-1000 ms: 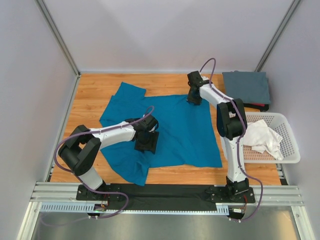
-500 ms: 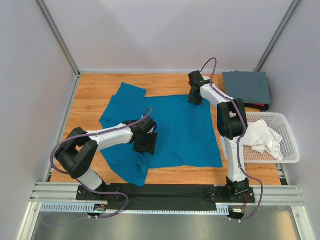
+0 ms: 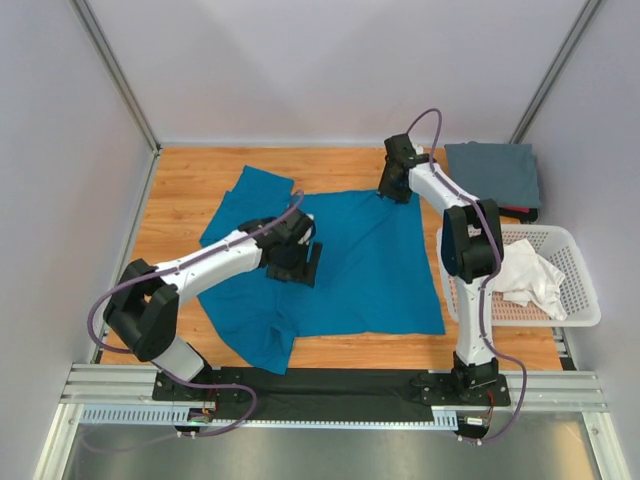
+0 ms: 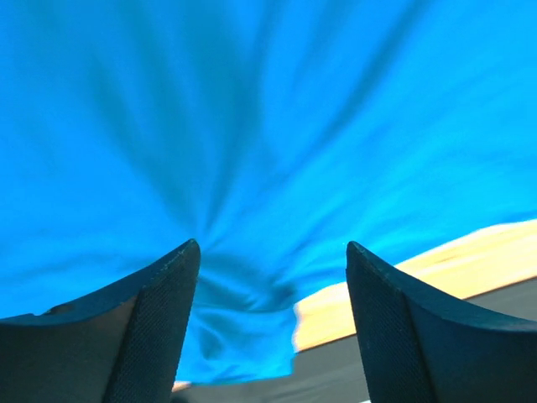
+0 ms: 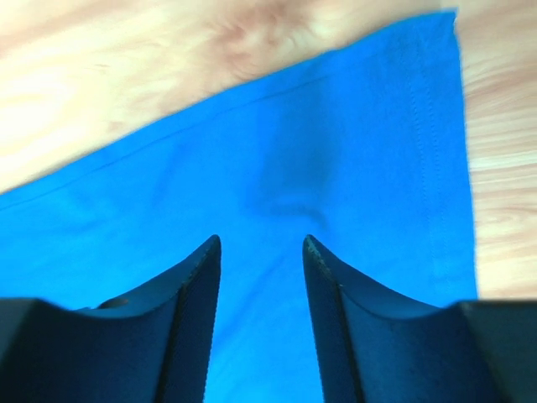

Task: Fold and stack the t-shirts
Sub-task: Flatten the tshirt out

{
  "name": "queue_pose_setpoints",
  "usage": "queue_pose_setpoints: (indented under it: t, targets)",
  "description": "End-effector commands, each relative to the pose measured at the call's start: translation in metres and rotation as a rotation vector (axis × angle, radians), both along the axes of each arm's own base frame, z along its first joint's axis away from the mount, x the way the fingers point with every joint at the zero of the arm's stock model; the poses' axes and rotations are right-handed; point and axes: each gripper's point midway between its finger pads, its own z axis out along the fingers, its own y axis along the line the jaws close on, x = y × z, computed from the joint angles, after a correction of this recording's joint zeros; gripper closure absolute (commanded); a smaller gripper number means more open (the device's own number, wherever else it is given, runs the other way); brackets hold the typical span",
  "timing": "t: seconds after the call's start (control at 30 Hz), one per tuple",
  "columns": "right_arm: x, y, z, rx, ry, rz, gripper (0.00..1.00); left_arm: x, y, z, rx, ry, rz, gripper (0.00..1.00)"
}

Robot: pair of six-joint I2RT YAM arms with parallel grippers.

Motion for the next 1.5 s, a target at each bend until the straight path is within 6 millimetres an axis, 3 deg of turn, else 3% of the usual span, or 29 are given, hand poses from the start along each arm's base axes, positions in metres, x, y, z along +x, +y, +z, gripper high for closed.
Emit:
queue_pose_setpoints:
  t: [0.0, 0.07, 0.1, 0.17, 0.2, 0.27, 0.33, 0.37, 0.4, 0.43, 0.47, 0.5, 0.53, 0.57, 0.6, 0.63, 0.67, 0.7, 0.73, 0.77, 0.97, 1.13, 1.47]
  targets:
    - [0.018, 0.01, 0.111, 0.077, -0.245, 0.078, 0.53, 0.065, -0.01, 0.085, -0.136, -0.261, 0.048, 0.21]
    - [0.017, 0.015, 0.142, 0.109, -0.305, 0.11, 0.45, 0.093, -0.004, 0.109, -0.188, -0.326, 0.108, 0.16]
    - [0.016, 0.015, 0.15, 0.109, -0.323, 0.121, 0.41, 0.116, 0.015, 0.116, -0.194, -0.36, 0.189, 0.16]
    - [0.014, 0.017, 0.17, 0.12, -0.368, 0.139, 0.33, 0.143, 0.033, 0.129, -0.236, -0.392, 0.303, 0.15]
    - [0.014, 0.017, 0.175, 0.117, -0.385, 0.143, 0.3, 0.168, 0.056, 0.133, -0.257, -0.426, 0.39, 0.15]
    - [0.017, 0.012, 0.184, 0.102, -0.422, 0.129, 0.26, 0.194, 0.07, 0.143, -0.316, -0.462, 0.445, 0.15]
    - [0.021, 0.007, 0.185, 0.085, -0.431, 0.114, 0.25, 0.228, 0.096, 0.137, -0.292, -0.485, 0.514, 0.15]
    - [0.024, 0.005, 0.186, 0.085, -0.434, 0.108, 0.25, 0.248, 0.103, 0.156, -0.279, -0.547, 0.509, 0.15]
    - [0.026, 0.003, 0.184, 0.088, -0.428, 0.1, 0.25, 0.263, 0.112, 0.135, -0.232, -0.508, 0.522, 0.15]
    - [0.028, 0.003, 0.178, 0.103, -0.415, 0.09, 0.25, 0.276, 0.12, 0.133, -0.191, -0.522, 0.538, 0.16]
    - [0.03, 0.002, 0.175, 0.112, -0.412, 0.086, 0.25, 0.298, 0.129, 0.152, -0.171, -0.584, 0.537, 0.16]
    - [0.031, 0.002, 0.172, 0.121, -0.403, 0.085, 0.25, 0.312, 0.13, 0.129, -0.138, -0.552, 0.532, 0.16]
    - [0.031, 0.003, 0.165, 0.134, -0.386, 0.087, 0.26, 0.323, 0.134, 0.125, -0.121, -0.554, 0.533, 0.16]
    - [0.032, 0.001, 0.164, 0.142, -0.383, 0.079, 0.26, 0.342, 0.137, 0.142, -0.124, -0.608, 0.539, 0.17]
    - [0.033, 0.001, 0.16, 0.146, -0.375, 0.076, 0.26, 0.354, 0.143, 0.116, -0.09, -0.573, 0.536, 0.17]
    - [0.034, -0.001, 0.156, 0.151, -0.365, 0.075, 0.26, 0.364, 0.144, 0.111, -0.089, -0.575, 0.534, 0.17]
    - [0.034, -0.001, 0.154, 0.153, -0.359, 0.072, 0.26, 0.379, 0.149, 0.122, -0.099, -0.613, 0.533, 0.17]
    - [0.035, -0.003, 0.15, 0.154, -0.351, 0.065, 0.26, 0.388, 0.15, 0.095, -0.075, -0.576, 0.525, 0.17]
    - [0.035, -0.003, 0.148, 0.155, -0.343, 0.064, 0.26, 0.402, 0.153, 0.105, -0.085, -0.61, 0.53, 0.17]
    - [0.035, -0.005, 0.145, 0.156, -0.334, 0.058, 0.26, 0.409, 0.157, 0.08, -0.074, -0.573, 0.537, 0.17]
    - [0.042, -0.013, 0.127, 0.169, -0.278, 0.032, 0.27, 0.442, 0.168, 0.064, -0.176, -0.613, 0.603, 0.21]
    - [0.049, -0.02, 0.113, 0.184, -0.24, 0.008, 0.27, 0.449, 0.171, 0.054, -0.193, -0.616, 0.625, 0.25]
    - [0.06, -0.02, 0.108, 0.224, -0.237, 0.0, 0.28, 0.451, 0.163, 0.013, -0.214, -0.525, 0.645, 0.27]
